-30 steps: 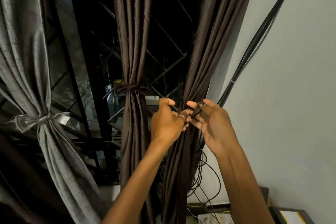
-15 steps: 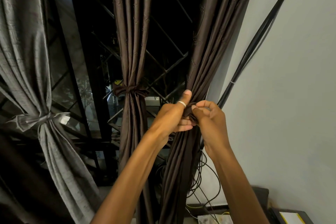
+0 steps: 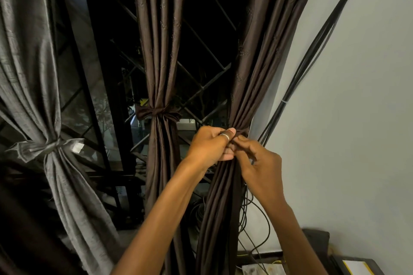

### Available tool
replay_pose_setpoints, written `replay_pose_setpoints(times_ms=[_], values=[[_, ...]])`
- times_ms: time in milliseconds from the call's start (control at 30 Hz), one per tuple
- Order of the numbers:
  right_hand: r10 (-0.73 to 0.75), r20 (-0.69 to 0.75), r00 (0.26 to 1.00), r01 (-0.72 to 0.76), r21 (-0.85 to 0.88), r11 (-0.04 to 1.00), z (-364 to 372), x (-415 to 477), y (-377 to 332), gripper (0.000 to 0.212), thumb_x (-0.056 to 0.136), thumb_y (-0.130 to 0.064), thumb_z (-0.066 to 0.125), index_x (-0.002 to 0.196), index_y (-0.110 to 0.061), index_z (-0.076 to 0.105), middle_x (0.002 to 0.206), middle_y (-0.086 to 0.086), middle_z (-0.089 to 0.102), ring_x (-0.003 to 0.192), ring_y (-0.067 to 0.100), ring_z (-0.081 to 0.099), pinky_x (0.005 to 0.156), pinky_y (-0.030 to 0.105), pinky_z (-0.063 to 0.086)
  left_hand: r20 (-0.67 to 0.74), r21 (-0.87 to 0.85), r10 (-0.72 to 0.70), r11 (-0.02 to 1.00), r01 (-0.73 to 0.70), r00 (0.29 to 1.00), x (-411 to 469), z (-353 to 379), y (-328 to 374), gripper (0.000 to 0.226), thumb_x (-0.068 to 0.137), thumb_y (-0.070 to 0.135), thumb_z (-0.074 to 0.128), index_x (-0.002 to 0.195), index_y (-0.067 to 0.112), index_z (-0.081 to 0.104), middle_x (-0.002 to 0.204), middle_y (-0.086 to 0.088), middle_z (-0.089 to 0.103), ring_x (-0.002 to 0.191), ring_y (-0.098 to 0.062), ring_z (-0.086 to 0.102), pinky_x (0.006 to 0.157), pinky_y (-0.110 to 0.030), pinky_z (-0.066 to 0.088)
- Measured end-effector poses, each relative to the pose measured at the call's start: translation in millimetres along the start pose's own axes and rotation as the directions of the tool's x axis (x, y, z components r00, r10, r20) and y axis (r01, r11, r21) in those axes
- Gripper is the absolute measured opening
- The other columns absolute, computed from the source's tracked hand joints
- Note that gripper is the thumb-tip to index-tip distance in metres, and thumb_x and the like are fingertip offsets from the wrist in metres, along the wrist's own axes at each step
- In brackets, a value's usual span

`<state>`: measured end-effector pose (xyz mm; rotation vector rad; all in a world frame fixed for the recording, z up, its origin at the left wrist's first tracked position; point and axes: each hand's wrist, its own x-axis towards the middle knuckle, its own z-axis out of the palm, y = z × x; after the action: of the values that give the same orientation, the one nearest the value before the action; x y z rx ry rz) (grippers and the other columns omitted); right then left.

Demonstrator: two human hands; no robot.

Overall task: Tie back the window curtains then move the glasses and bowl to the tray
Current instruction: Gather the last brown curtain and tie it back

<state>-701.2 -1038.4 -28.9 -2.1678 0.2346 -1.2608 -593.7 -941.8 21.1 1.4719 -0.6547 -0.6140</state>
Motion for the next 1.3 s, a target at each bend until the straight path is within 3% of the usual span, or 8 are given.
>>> replay_pose_setpoints(times_ms=[133,267,567,767,900,1000,1167,1300], values=[[-0.071,-0.045,0.996,0.066,-0.094,0.993,4.0,-3.3,6.0,0.029,0.091,-0.001,0.07,0.111,-0.021,0.075,0.107,-0.048,0.058,0.1,-0.022,0.059,0.085,0.001,0.044,-0.083,0.56,0.314,0.799,-0.217,0.946,-4.1,0.0,-3.1,0.031,0.101,0.049,0.053,0.091,0.029,0.074,0.063,0.008,0.07,0.063,-0.006,0.069,0.063,-0.028,0.057],[-0.129,0.009,0.992,0.129,-0.14,0.982,4.7,0.2,6.3,0.033,0.087,0.007,0.069,0.109,-0.017,0.074,0.119,-0.018,0.068,0.106,-0.024,0.054,0.091,-0.001,0.04,-0.083,0.817,0.528,0.522,-0.245,0.845,-12.1,-1.2,-2.7,0.03,0.1,0.057,0.046,0.106,0.041,0.07,0.069,0.012,0.063,0.069,-0.011,0.064,0.053,-0.026,0.046],[-0.15,0.236,0.96,0.2,-0.203,0.959,8.5,-0.2,-3.7,0.022,0.091,-0.007,0.06,0.107,-0.013,0.073,0.107,0.0,0.068,0.095,0.009,0.063,0.085,0.008,0.045,0.143,0.643,0.494,0.612,-0.46,0.858,1.5,-8.6,-3.5,0.028,0.101,0.055,0.046,0.112,0.042,0.067,0.091,0.02,0.073,0.085,0.001,0.068,0.073,-0.038,0.06],[-0.137,0.043,0.99,0.143,-0.216,0.966,-10.7,7.3,-4.6,0.019,0.093,-0.013,0.072,0.111,-0.015,0.078,0.106,-0.003,0.07,0.095,0.008,0.067,0.085,0.026,0.055,0.14,0.572,0.505,0.661,-0.486,0.852,19.5,-32.0,-17.1,0.026,0.102,0.054,0.045,0.11,0.04,0.064,0.075,0.005,0.069,0.063,-0.013,0.063,0.06,-0.045,0.054],[-0.194,0.041,0.98,0.198,-0.292,0.936,-21.7,24.2,-12.6,0.023,0.097,-0.026,0.063,0.113,-0.017,0.076,0.109,-0.001,0.073,0.098,0.01,0.068,0.088,0.025,0.056,0.166,0.414,0.526,0.731,-0.543,0.834,21.9,-31.9,-21.8,0.022,0.105,0.042,0.049,0.112,0.036,0.068,0.099,0.021,0.072,0.093,0.002,0.068,0.075,-0.013,0.05],[-0.194,0.074,0.978,0.207,-0.287,0.935,-27.0,40.2,-16.4,0.022,0.098,-0.023,0.062,0.115,-0.018,0.075,0.11,-0.004,0.074,0.091,0.007,0.068,0.085,0.031,0.059,0.204,0.34,0.519,0.757,-0.557,0.83,21.2,-31.4,-21.7,0.023,0.105,0.038,0.048,0.112,0.032,0.07,0.106,0.021,0.072,0.106,0.003,0.066,0.087,-0.009,0.047],[-0.068,0.181,0.981,0.108,-0.222,0.969,-24.2,54.1,-14.7,0.015,0.105,-0.035,0.05,0.111,-0.03,0.063,0.074,-0.013,0.068,0.058,0.002,0.067,0.061,0.036,0.057,0.186,0.334,0.542,0.75,-0.571,0.82,18.3,-35.8,-21.3,0.021,0.106,0.033,0.05,0.106,0.03,0.071,0.099,0.018,0.073,0.098,0.002,0.068,0.081,-0.006,0.044],[-0.054,0.136,0.989,0.085,-0.237,0.968,-14.3,56.4,-10.7,0.018,0.105,-0.041,0.048,0.109,-0.028,0.059,0.073,-0.012,0.065,0.059,0.005,0.064,0.056,0.037,0.055,0.061,0.381,0.626,0.705,-0.598,0.777,13.1,-30.9,-27.2,0.021,0.103,0.035,0.056,0.111,0.027,0.073,0.095,0.026,0.071,0.085,0.004,0.069,0.073,-0.006,0.047]])
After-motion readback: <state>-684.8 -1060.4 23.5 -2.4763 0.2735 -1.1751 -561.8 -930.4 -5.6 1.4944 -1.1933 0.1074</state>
